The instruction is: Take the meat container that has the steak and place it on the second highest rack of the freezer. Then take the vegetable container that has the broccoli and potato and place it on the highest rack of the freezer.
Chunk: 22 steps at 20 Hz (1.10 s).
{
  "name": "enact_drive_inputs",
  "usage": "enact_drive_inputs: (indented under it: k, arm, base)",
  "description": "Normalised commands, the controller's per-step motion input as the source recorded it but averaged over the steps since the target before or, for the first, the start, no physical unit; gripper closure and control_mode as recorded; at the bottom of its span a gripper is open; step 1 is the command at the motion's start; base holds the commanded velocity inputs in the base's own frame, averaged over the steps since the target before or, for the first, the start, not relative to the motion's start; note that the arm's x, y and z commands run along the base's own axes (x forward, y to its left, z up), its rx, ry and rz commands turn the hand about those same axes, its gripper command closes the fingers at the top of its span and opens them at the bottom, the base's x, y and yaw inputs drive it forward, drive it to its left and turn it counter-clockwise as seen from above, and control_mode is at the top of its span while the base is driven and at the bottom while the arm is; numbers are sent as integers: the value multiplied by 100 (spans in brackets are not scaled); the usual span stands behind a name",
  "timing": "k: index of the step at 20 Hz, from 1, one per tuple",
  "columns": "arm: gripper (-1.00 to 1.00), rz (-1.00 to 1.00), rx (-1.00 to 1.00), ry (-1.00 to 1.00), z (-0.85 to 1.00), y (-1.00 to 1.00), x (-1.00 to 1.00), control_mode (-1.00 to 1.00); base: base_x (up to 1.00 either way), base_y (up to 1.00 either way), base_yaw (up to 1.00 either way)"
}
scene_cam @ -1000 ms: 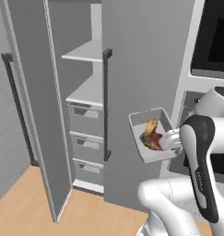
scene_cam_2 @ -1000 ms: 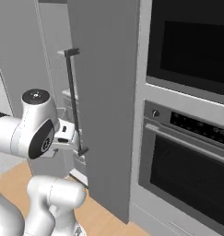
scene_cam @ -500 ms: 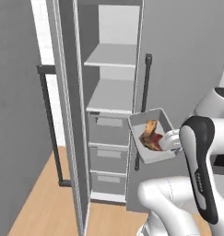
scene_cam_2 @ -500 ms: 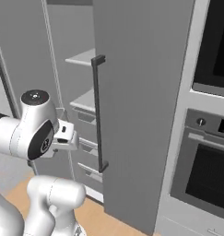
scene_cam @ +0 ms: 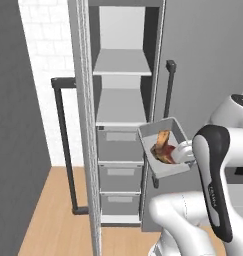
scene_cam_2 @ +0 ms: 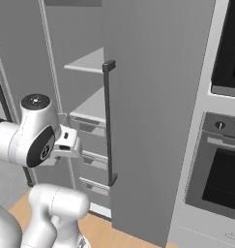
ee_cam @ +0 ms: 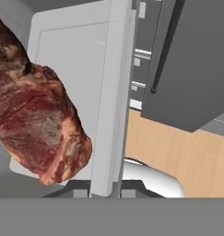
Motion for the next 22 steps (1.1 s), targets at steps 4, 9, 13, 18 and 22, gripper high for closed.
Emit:
enact_drive_inputs:
  k: [4, 9, 13, 18, 22]
  arm:
    - [100, 0, 0, 0, 0, 0, 0, 100]
    - [100, 0, 0, 0, 0, 0, 0, 100]
    - [100, 0, 0, 0, 0, 0, 0, 100]
    - [100, 0, 0, 0, 0, 0, 0, 100]
    - [100, 0, 0, 0, 0, 0, 0, 100]
  base:
    - [3, -41, -11]
    - [32, -6, -26]
    - [35, 32, -24]
    - [33, 52, -19]
    - [56, 19, -10]
